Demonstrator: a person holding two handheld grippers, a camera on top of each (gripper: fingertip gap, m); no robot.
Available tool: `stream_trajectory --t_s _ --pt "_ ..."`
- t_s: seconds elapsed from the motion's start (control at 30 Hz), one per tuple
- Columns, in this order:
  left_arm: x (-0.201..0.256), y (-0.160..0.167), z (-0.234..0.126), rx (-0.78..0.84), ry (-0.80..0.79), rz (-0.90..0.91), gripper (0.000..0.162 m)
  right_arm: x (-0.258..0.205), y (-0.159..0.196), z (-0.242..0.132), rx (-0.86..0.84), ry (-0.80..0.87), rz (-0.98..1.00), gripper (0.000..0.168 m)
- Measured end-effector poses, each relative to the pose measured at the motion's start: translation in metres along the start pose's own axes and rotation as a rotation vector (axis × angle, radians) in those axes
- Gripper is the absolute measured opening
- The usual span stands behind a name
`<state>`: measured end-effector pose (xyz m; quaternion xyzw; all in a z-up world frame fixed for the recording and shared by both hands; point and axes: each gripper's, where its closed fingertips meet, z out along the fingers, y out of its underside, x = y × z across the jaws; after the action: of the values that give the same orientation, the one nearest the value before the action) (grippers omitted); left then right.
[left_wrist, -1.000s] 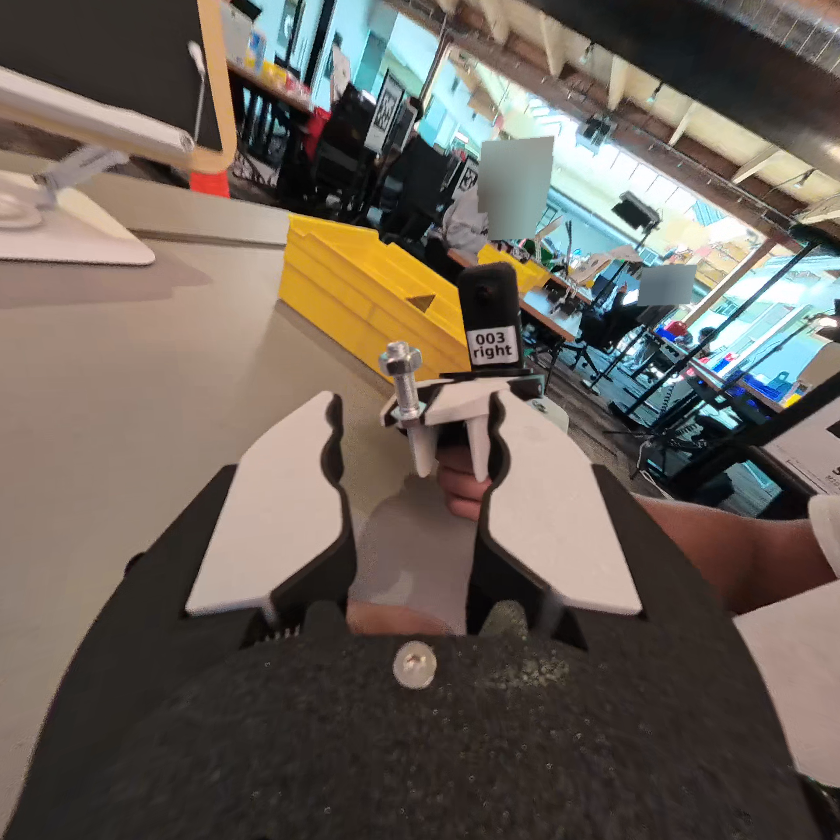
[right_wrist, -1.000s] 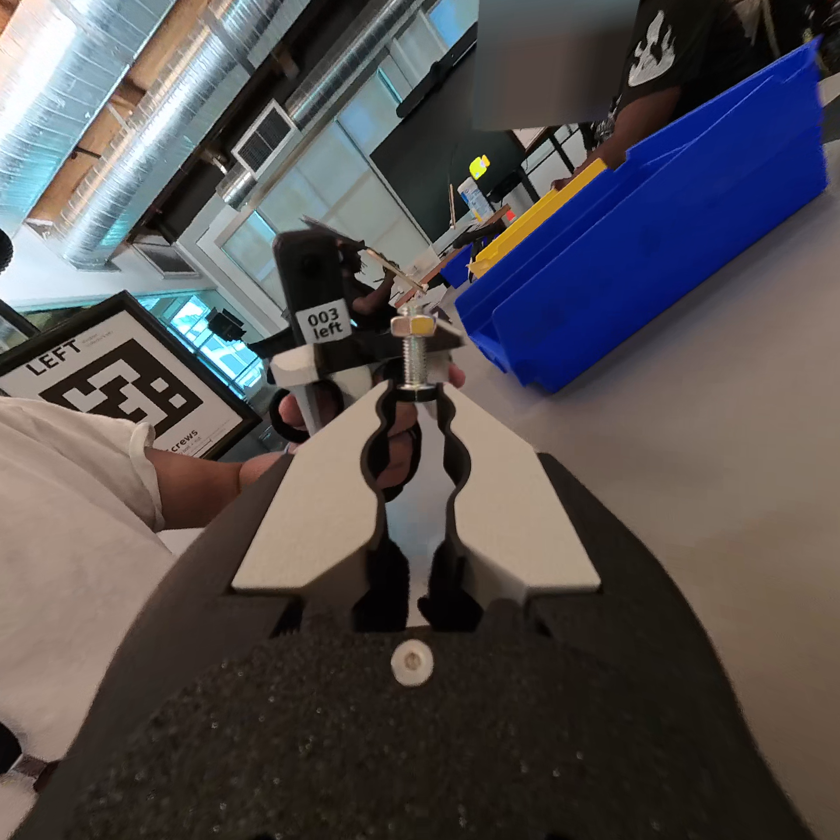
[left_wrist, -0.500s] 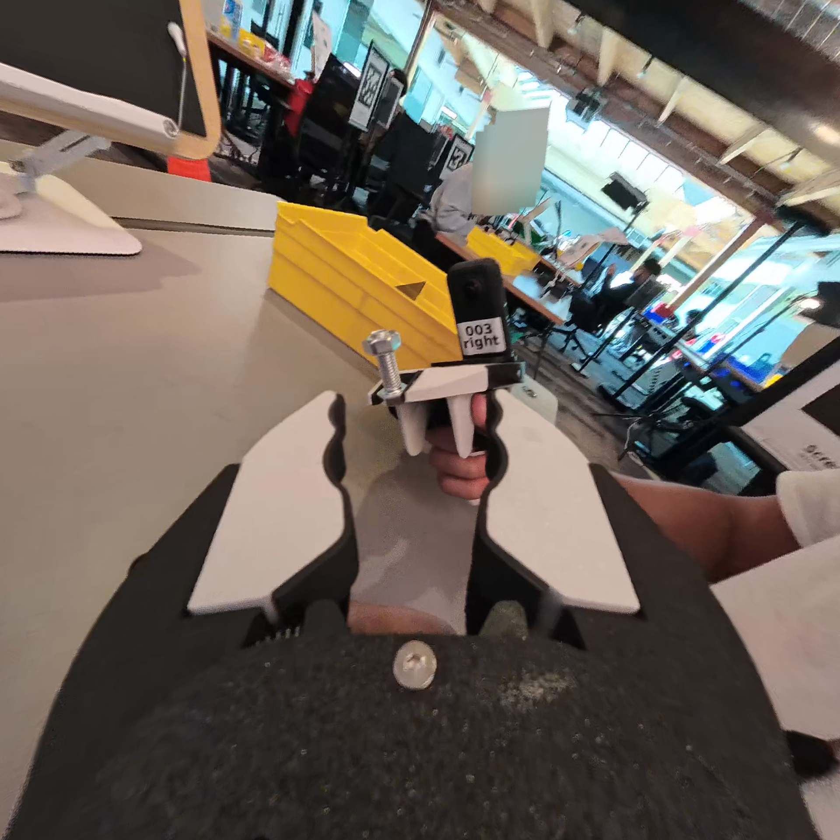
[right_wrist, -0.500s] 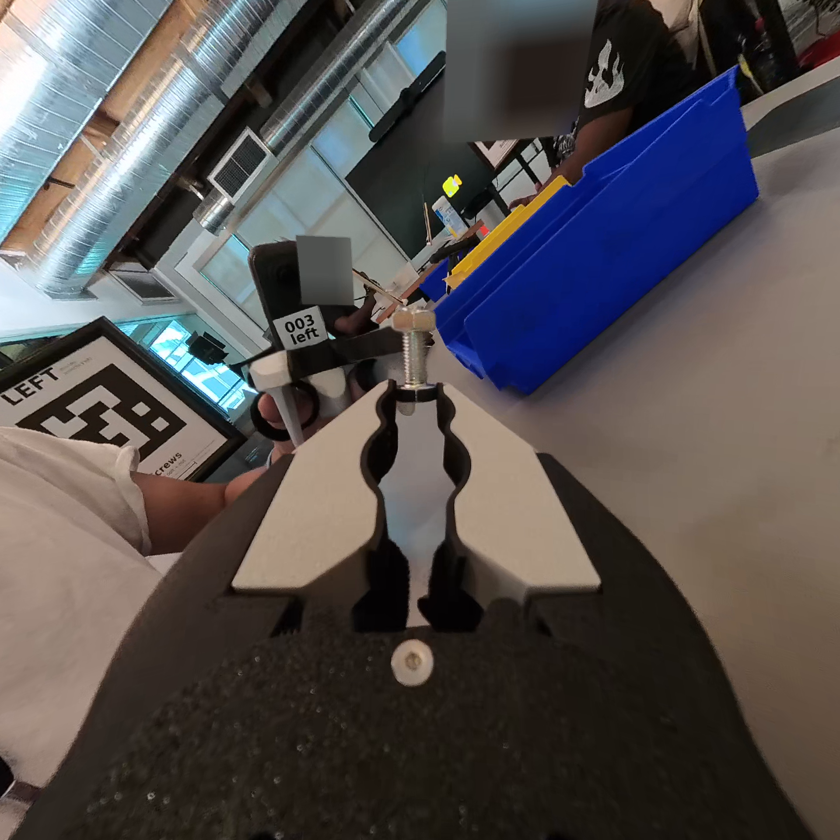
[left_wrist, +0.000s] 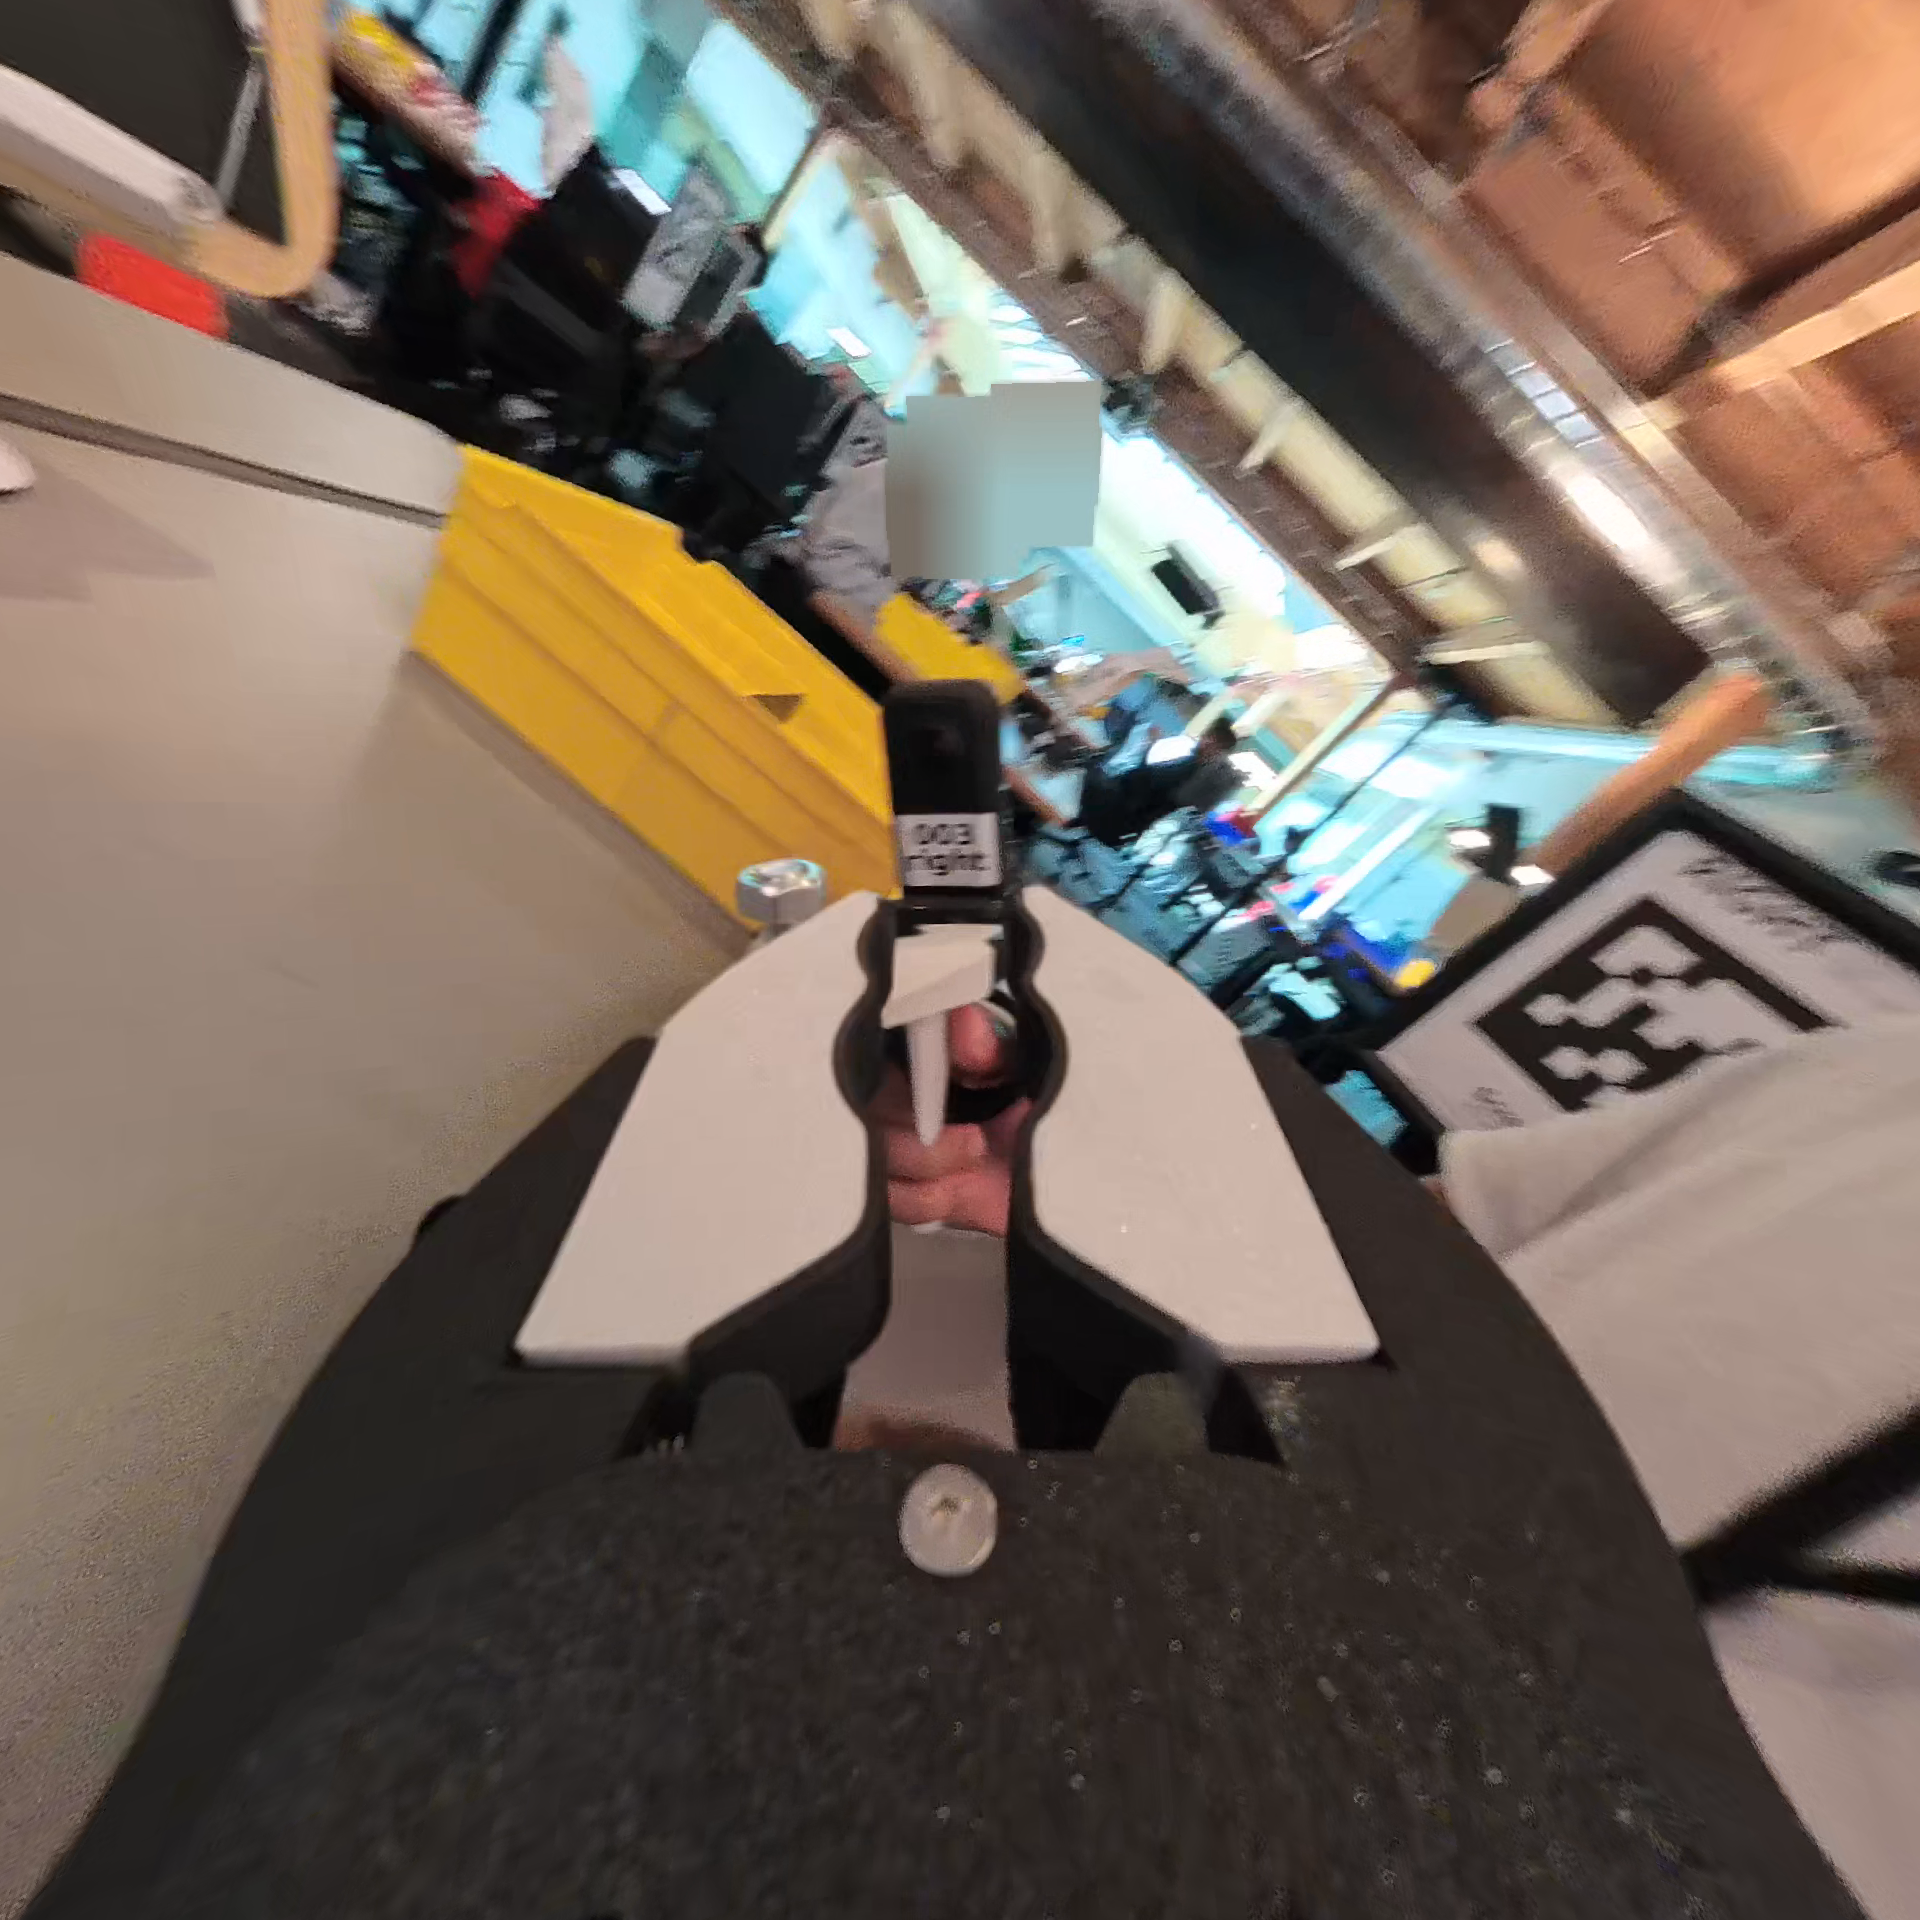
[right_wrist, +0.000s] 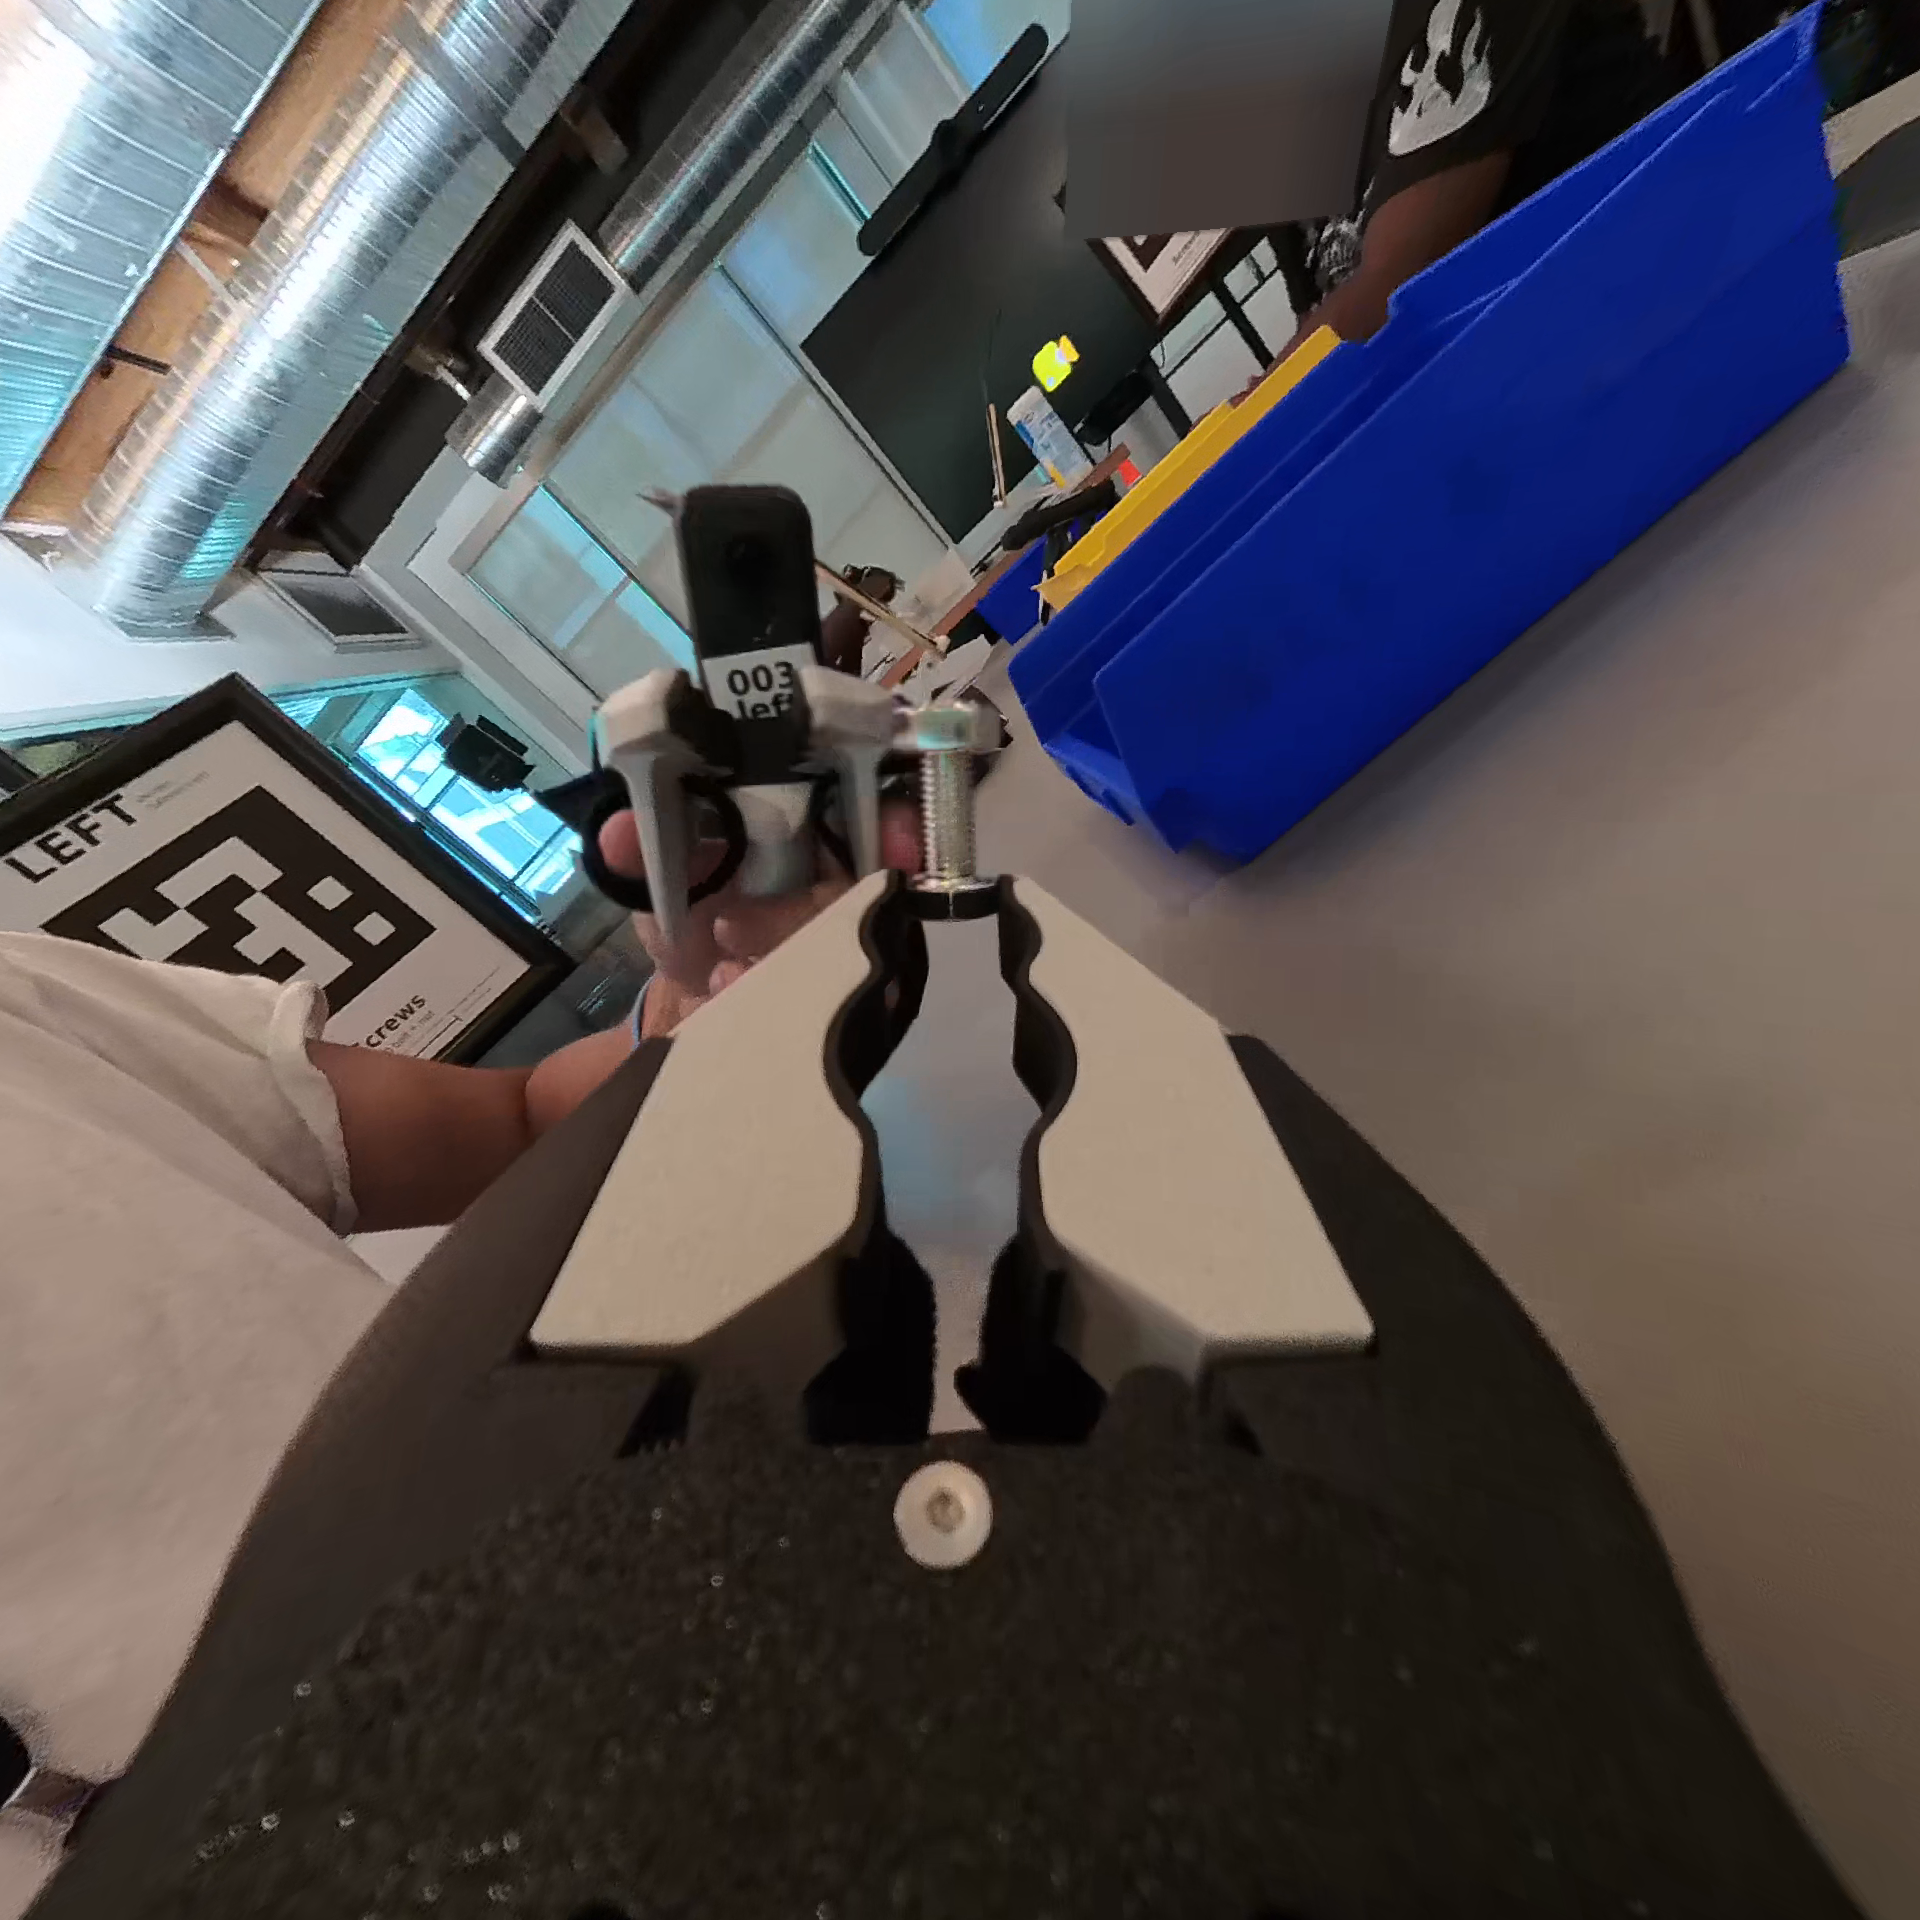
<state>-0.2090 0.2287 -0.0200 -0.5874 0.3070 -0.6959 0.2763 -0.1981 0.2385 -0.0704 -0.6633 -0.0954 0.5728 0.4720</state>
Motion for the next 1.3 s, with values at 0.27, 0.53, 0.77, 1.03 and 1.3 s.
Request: stream_trajectory --t_s 0.27,0.53,0.77,1.03,1.3 --pt "-0.018 0.023 0.015 -0.142 -0.192 0.202 0.075 -0.013 0.013 0.014 -0.061 -0.035 -0.055 0.017" --pt "-0.001 0.024 0.005 -0.176 -0.138 0.275 0.048 0.004 -0.005 -0.004 0.008 0.029 -0.031 0.017" --pt "-0.012 0.025 0.017 -0.135 -0.197 0.234 0.084 -0.011 0.007 0.007 -0.036 -0.022 -0.055 0.017" --pt "0.009 0.018 0.007 -0.114 -0.057 0.231 0.039 -0.001 -0.003 0.002 0.012 0.021 -0.036 0.016" --pt "-0.008 0.011 0.013 -0.063 -0.147 0.218 0.075 -0.015 0.002 0.005 -0.019 -0.045 -0.066 0.017"
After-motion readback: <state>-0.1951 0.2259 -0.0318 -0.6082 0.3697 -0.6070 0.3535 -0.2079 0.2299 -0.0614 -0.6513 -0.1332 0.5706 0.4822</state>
